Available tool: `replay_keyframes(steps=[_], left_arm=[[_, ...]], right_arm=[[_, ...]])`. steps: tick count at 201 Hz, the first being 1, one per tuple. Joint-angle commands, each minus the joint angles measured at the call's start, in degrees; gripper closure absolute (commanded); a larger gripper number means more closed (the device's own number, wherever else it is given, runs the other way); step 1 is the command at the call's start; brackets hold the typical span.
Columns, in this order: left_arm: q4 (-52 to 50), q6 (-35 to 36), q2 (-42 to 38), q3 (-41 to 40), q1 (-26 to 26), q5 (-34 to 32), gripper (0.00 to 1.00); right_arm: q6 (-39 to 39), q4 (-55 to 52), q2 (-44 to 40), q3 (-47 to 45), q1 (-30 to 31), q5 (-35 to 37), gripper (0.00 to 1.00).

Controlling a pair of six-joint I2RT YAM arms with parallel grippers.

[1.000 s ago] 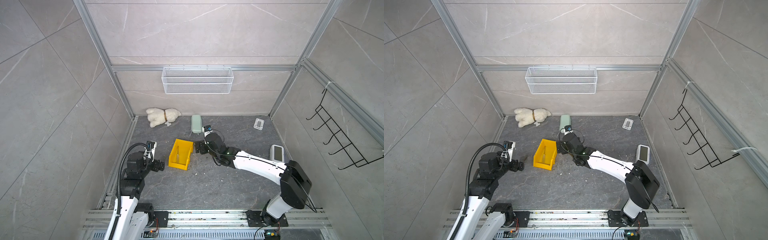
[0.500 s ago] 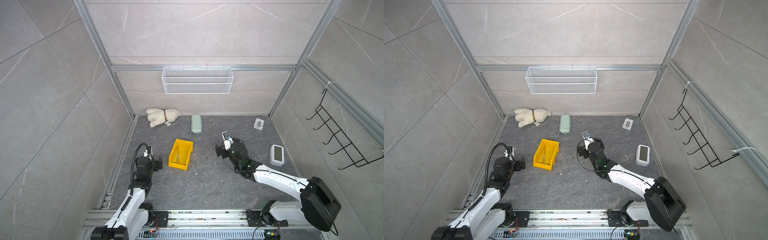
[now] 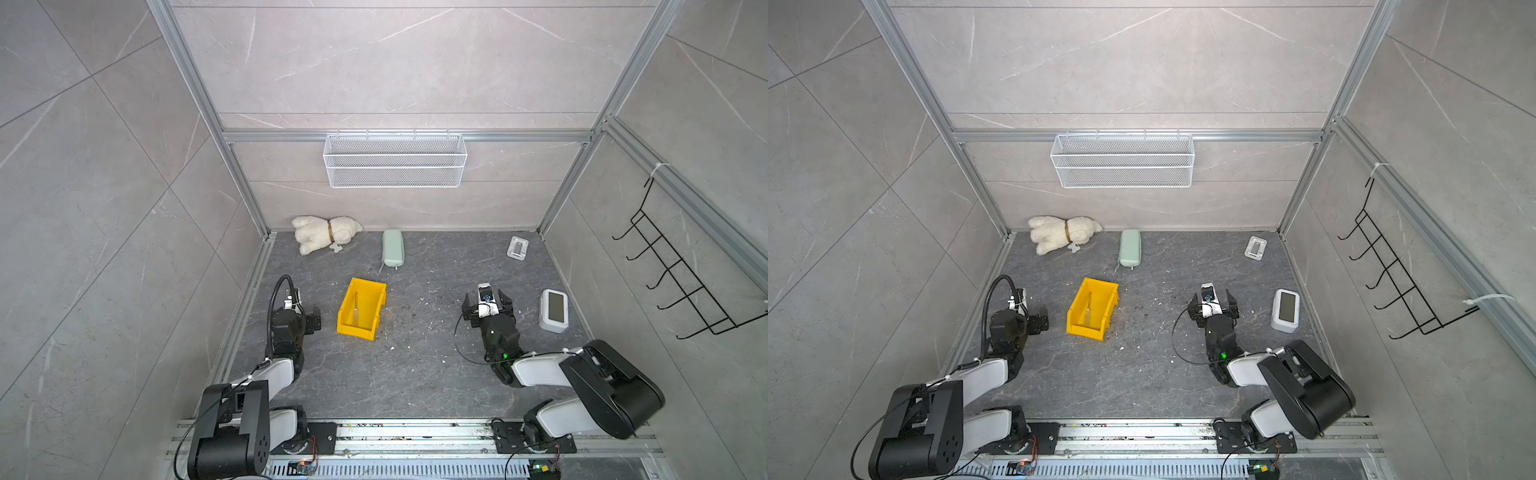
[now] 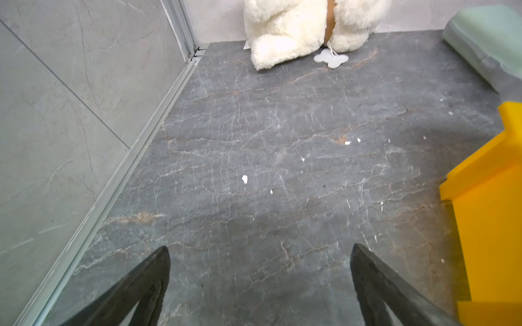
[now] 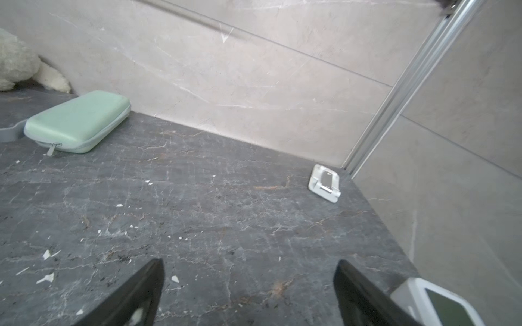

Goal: Put the screwdriver in the bin
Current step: Reset both arms

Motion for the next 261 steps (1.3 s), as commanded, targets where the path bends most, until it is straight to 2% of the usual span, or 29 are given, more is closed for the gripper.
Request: replay_keyframes(steps=[1,10,24,33,46,66,73,84,89,110,125,139,150,165,179,261], left_arm=[[3.6,-1.6,1.5,2.3,0.3,2.5,0.00],[2.9,-1.9,2.3,3.1,0.3,2.7,0.01],[5.5,-3.2,3.6,2.8,0.4,4.0,0.00],[11.3,-3.4,5.4,1.5,0.5,5.1,0.00],[11.8,-3.3,8.0,2.1,0.5,6.0,0.00],[18.7,-2.6,14.5,1.6,0.5,7.0,0.00],[20.8,-2.6,16.7,2.2,0.6,6.8,0.00],[10.6,-3.1,14.8,5.4,0.6,6.3,0.00],[10.6,-3.5,15.3,6.1,0.9,6.5,0.00],[10.8,-4.2,15.4,6.0,1.7,6.4,0.00],[10.9,-4.2,15.4,6.0,1.7,6.3,0.00],[11.2,-4.3,15.4,5.8,1.7,6.2,0.00],[11.1,-4.2,15.3,5.8,1.7,6.1,0.00],[11.1,-4.2,15.3,5.8,1.7,6.1,0.00],[11.1,-4.2,15.3,5.8,1.6,6.2,0.00],[10.9,-4.2,15.4,6.0,1.7,6.2,0.00]], right_arm=[[1.4,-11.2,-9.2,1.2,-2.0,-0.9,0.01],[2.2,-11.8,-10.0,0.2,-3.3,-2.8,0.01],[3.3,-6.6,-7.6,-2.2,-5.6,-2.9,0.01],[5.1,-3.0,-4.7,-3.3,-7.1,-3.2,0.01],[6.3,2.7,0.3,-4.5,-8.6,-4.5,0.01],[5.8,15.2,8.6,-5.5,-9.9,-6.0,0.01],[6.8,12.5,7.0,-5.6,-10.1,-6.4,0.01],[9.3,4.7,3.6,-4.8,-12.1,-9.7,0.01],[9.8,3.2,3.5,-4.1,-13.1,-11.2,0.01],[9.3,8.3,10.0,-1.9,-14.1,-11.1,0.01],[12.1,-7.6,5.5,1.7,-15.1,-12.4,0.01],[13.2,-7.6,7.8,4.1,-17.3,-13.9,0.01],[14.9,-13.7,5.9,5.3,-19.3,-16.9,0.01],[14.7,-9.9,7.1,4.5,-19.6,-17.5,0.01],[14.9,-12.5,6.2,5.0,-19.7,-17.7,0.01],[14.9,-11.7,6.5,4.9,-19.8,-17.6,0.01]])
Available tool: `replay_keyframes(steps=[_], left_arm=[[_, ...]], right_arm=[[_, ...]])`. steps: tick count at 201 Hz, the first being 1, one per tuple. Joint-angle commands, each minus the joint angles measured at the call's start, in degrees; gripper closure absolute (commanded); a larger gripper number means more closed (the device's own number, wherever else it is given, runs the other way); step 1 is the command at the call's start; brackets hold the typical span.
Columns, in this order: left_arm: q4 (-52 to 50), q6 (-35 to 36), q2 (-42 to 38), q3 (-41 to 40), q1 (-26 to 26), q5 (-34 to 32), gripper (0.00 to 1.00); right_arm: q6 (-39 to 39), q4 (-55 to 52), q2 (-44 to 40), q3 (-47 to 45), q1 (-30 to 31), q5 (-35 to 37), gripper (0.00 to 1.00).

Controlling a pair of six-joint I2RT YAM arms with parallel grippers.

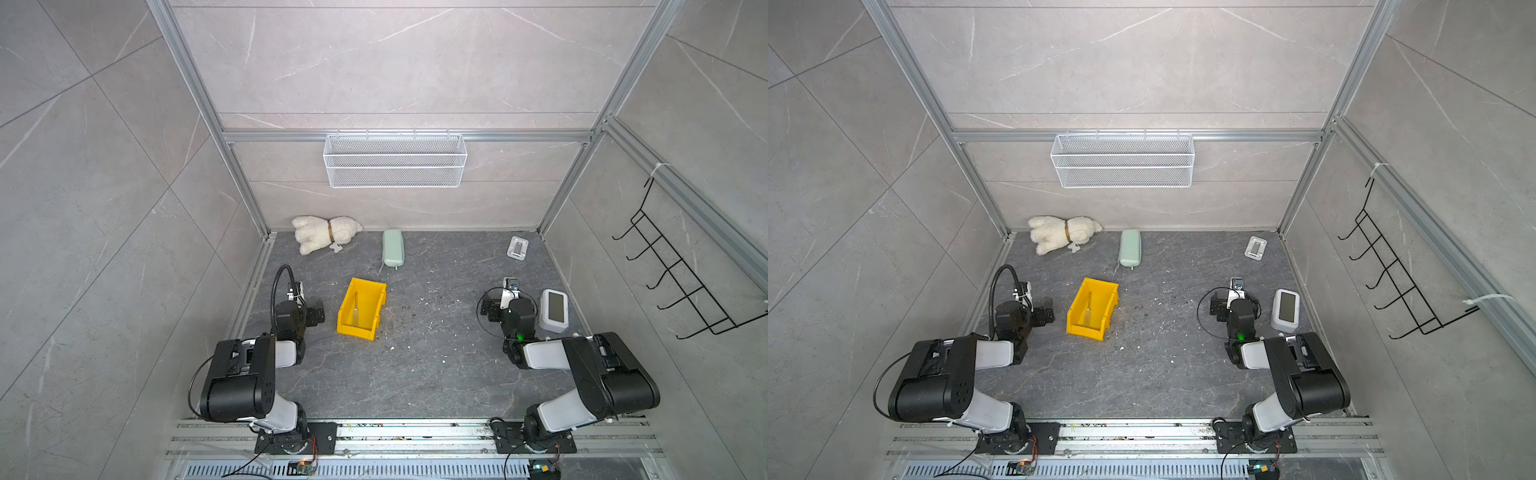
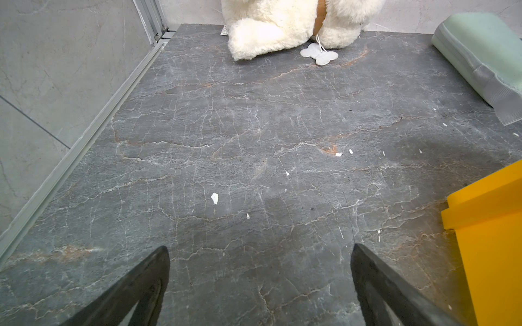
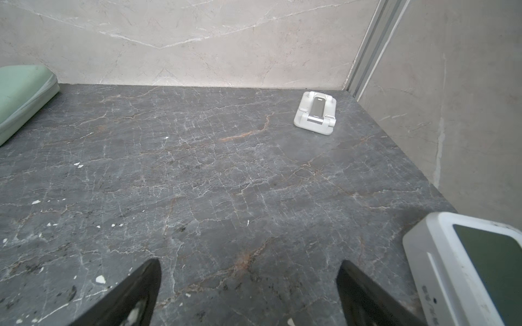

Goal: Put the screwdriver in the bin
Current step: Reset both arms

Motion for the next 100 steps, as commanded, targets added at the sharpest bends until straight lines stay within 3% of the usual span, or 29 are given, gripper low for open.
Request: replay_keyframes(steps=[1,100], left_arm=[[2.1,-0.8,-0.5,0.9,0.2,0.2,0.00],[2.1,-0.9,-0.6,0.8,0.2,0.2,0.00]], right_arm=[[0.9,-1.0,-0.7,0.6,-0.1,-0.6,0.01],[0.5,3.1,-1.0,-1.7,0.0,-1.0,0.01]])
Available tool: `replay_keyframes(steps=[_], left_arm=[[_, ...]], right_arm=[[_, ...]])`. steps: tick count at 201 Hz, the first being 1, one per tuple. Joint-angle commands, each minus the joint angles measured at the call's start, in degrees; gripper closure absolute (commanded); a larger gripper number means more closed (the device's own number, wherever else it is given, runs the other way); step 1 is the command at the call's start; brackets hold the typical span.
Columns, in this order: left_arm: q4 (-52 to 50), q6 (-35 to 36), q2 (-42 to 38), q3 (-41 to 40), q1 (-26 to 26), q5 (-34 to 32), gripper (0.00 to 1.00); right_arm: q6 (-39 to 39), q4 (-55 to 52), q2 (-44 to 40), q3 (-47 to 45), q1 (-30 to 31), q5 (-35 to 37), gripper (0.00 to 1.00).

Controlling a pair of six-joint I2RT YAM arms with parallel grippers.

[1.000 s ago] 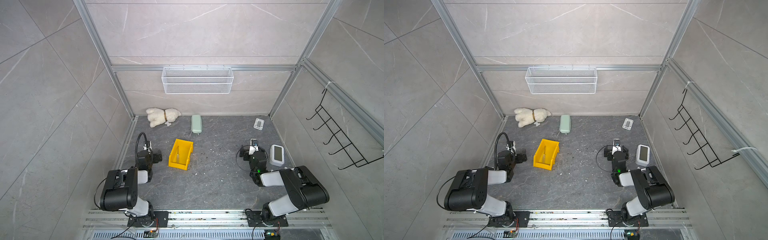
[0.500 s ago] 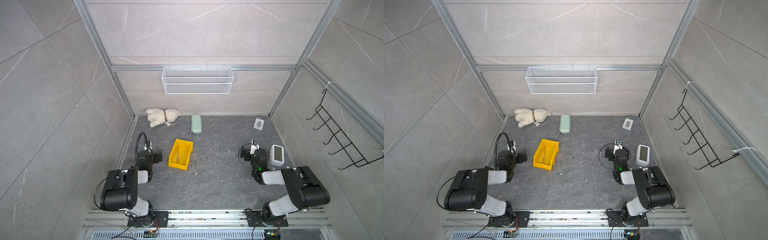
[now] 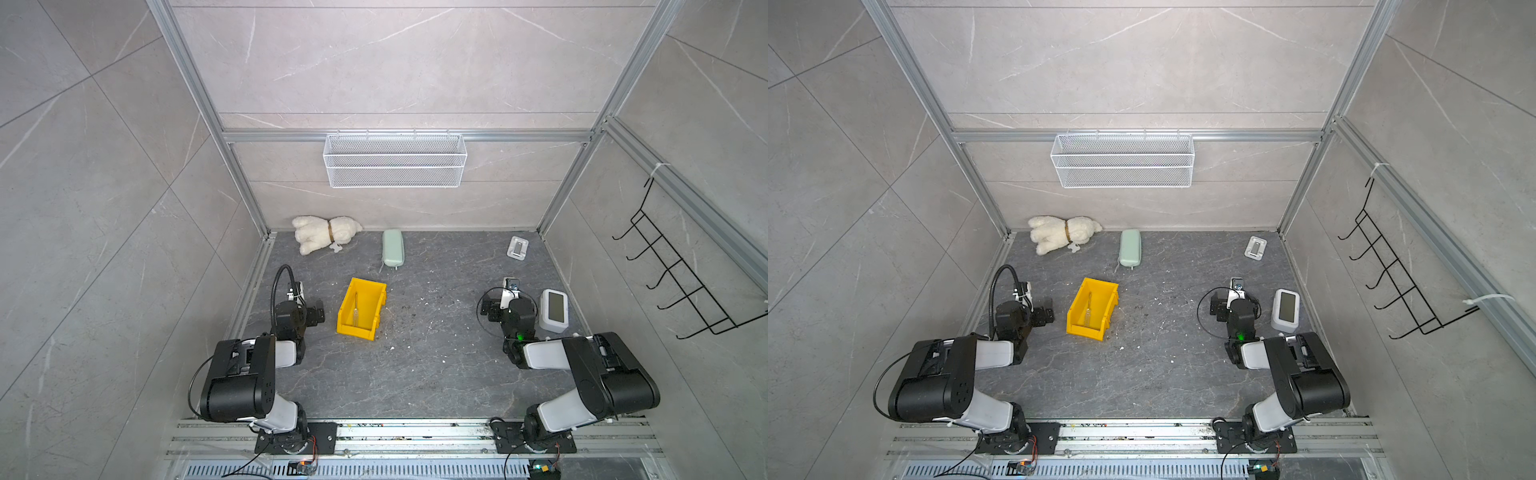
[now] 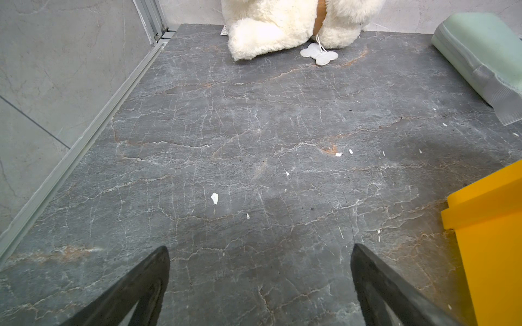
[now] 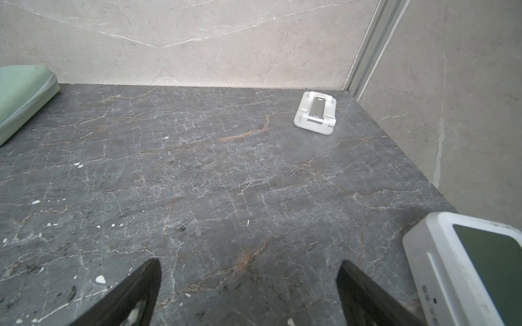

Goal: Put the screwdriver in the bin
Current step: Reset both arms

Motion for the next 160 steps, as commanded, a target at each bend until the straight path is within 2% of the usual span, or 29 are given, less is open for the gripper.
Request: replay_keyframes(steps=[1,20,56,160], left_arm=[[2.1,-0.8,-0.6,0.9,0.2,0.2,0.00],[2.1,-0.8,-0.6,0.9,0.2,0.2,0.00],[2.1,-0.9,-0.6,0.9,0.2,0.2,0.00],[2.2,-0.8,-0.6,0.9,0.2,0.1,0.00]], right_arm=[[0.5,3.3,-1.0,-1.9,0.0,-1.0,0.01],[0.4,11.1,-0.9,-6.0,0.0,-1.1,0.01],[1.4,-1.0,-0.6,0.6,0.0,1.0,0.01],[1.1,-1.9,-0.6,1.1,0.1,1.4,0.01]])
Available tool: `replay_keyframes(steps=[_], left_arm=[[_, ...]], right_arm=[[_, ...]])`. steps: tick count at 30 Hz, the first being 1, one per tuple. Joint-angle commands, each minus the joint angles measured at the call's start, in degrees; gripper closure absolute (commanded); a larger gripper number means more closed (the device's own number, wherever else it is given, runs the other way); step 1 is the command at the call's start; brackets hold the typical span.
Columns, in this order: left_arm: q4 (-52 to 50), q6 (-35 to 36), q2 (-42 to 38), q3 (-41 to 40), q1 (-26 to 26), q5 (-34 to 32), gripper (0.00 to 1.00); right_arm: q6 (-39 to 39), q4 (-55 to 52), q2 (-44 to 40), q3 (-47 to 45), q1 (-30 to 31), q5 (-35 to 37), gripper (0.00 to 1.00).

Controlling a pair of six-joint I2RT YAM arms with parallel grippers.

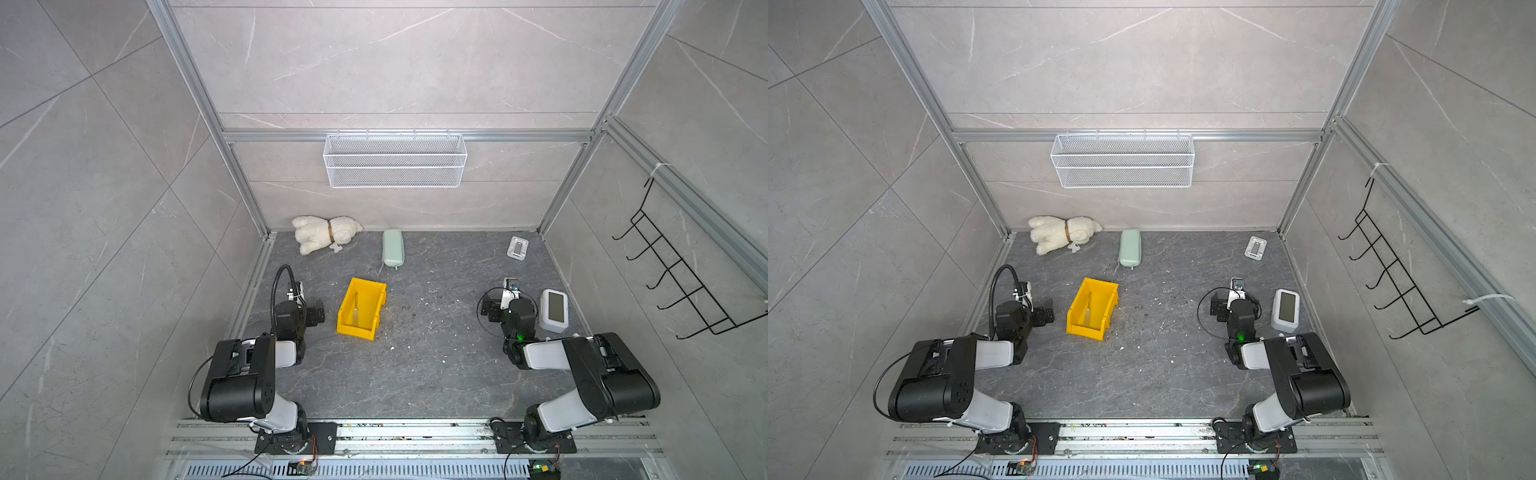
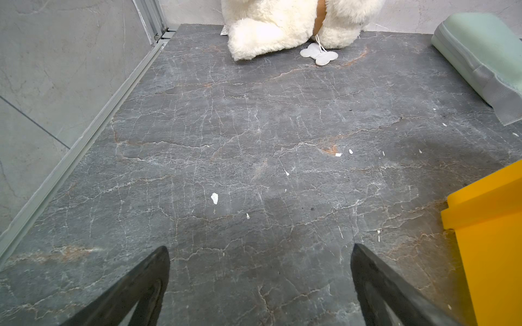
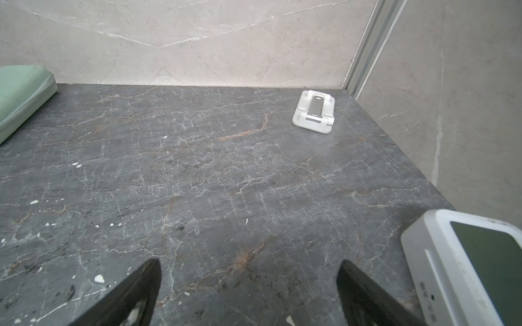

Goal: Put the screwdriver in the bin
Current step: Reset both arms

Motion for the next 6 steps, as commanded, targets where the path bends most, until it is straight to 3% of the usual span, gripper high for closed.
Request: replay_keyframes(steps=[1,6], left_arm=[[2.1,-0.8,-0.6,0.9,0.2,0.1,0.00],[2.1,-0.9,-0.6,0.9,0.2,0.2,0.00]], right_arm=[[0.9,-1.7,-0.4,1.2,0.1,1.1,0.01],[0.7,-1.4,-0.6,1.0,0.2,0.9,0.01]])
